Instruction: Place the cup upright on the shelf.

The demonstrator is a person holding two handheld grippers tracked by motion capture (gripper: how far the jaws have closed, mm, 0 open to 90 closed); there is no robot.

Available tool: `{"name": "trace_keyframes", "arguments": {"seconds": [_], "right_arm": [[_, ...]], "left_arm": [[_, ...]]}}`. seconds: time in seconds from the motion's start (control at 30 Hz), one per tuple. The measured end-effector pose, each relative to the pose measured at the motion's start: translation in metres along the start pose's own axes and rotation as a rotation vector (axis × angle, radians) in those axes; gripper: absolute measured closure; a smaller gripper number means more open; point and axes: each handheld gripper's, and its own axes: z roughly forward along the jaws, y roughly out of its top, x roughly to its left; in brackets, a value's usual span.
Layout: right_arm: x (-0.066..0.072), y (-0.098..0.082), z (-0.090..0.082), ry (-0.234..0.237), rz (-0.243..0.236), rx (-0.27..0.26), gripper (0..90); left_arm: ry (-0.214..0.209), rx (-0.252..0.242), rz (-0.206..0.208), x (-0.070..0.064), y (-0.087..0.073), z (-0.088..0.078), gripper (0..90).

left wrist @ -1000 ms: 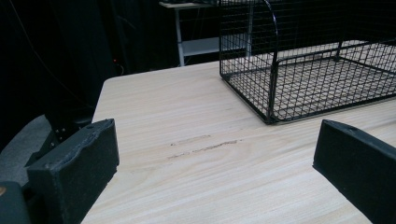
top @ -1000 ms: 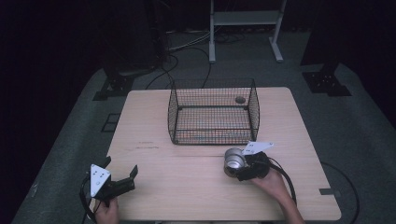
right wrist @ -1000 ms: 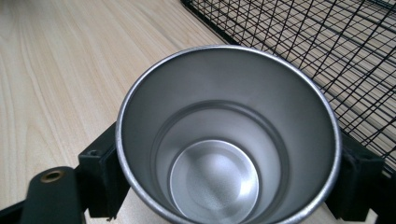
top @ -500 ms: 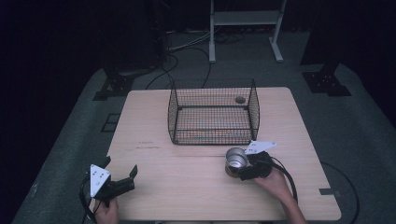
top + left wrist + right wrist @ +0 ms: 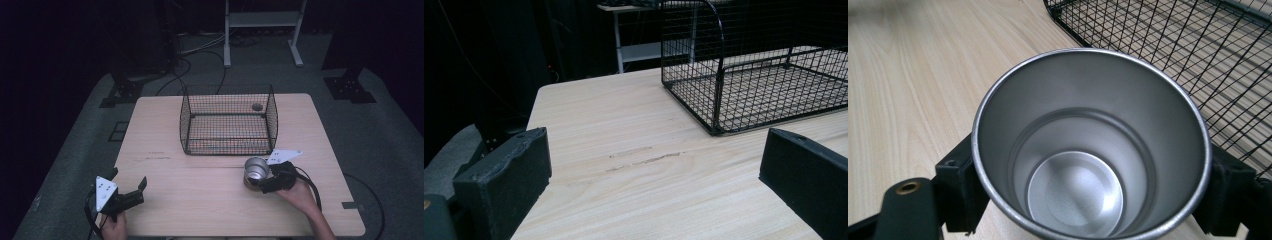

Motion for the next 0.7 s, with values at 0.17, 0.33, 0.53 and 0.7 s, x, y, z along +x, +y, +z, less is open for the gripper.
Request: {"name": "trace_keyframes", "arguments": {"seconds": [0.17,0.33,0.53,0.7], "right_arm": [[-0.002,0.007,-0.005,-0.001,-0.007,0.001,17.8],[-0.002,0.015,-0.009,0.017,-0.008,-0.019,17.8],[-0.002,0.025,-0.015,0.024,-0.013,-0.029,17.8],[0.001,0.037,-0.021,0.033,-0.035,-0.041,17.8]], "left_arm": [[-0.004,0.001,0.002,-0.001,0.0,0.001,0.0],[-0.005,0.003,0.002,-0.001,0.0,0.001,0.0],[-0.006,0.004,0.002,-0.002,0.0,0.001,0.0],[-0.006,0.006,0.003,-0.002,0.0,0.002,0.0]]}}
